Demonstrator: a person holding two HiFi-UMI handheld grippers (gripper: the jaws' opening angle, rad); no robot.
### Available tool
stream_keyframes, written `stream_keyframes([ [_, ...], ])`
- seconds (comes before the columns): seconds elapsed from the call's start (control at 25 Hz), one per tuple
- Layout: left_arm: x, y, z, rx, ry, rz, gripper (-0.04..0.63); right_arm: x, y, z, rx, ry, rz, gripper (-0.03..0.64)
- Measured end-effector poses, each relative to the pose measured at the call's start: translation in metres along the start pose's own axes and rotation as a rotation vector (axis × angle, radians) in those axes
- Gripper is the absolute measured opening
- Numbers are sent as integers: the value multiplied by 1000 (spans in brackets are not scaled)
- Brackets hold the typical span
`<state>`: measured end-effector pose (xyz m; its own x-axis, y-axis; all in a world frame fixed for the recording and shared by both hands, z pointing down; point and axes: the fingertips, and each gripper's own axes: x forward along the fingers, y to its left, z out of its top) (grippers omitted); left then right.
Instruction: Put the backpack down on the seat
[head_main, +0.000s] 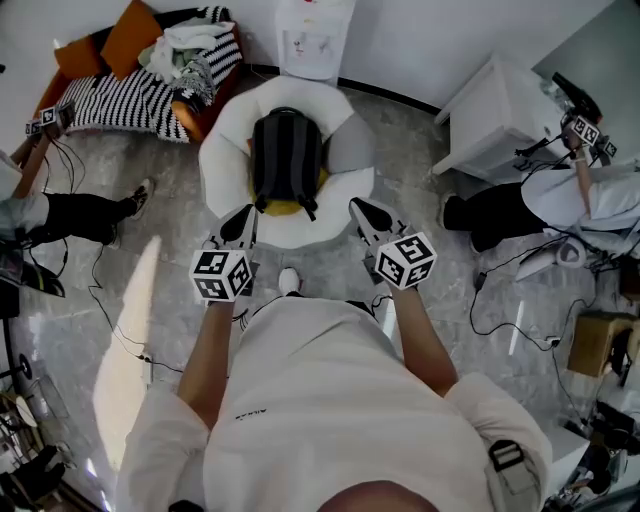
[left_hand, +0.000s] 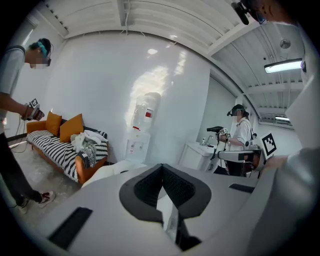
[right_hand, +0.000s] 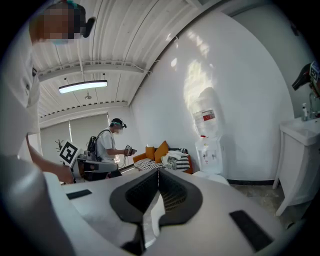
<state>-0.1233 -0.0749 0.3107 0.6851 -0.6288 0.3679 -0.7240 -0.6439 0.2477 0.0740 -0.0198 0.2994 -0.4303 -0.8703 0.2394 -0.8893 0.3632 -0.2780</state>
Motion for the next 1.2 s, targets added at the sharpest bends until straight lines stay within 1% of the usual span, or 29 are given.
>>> stream_keyframes([
  [0.16, 3, -27, 1, -1, -7, 9, 17, -18, -6, 0, 7, 0, 26, 25],
  [0.28, -9, -54, -5, -8, -24, 23, 17, -46, -4, -4, -1, -5, 42, 25],
  [0.36, -18, -70, -7, -24, -39, 28, 17, -63, -3, -6, -6, -13, 53, 25],
  [0.44, -19, -77, -8, -51, -47, 34, 17, -69, -7, -7, 0, -20, 60, 25],
  [0.52, -20, -84, -11, -62, -50, 43, 17, -76, -10, -9, 12, -26, 67, 25],
  [0.68, -28, -111, -19, -45, -54, 56, 17, -102, -9, -14, 18, -29, 77, 25],
  [0.88, -44, -135, -32, -31, -51, 101, 17, -128, -11, -17, 22, -36, 97, 25],
  [1.0, -51, -143, -36, -31, -53, 112, 17, -136, -11, -19, 12, -37, 110, 25],
  [1.2, -56, -145, -28, -13, -69, 114, 17, -141, -11, -11, 7, -64, 110, 25],
])
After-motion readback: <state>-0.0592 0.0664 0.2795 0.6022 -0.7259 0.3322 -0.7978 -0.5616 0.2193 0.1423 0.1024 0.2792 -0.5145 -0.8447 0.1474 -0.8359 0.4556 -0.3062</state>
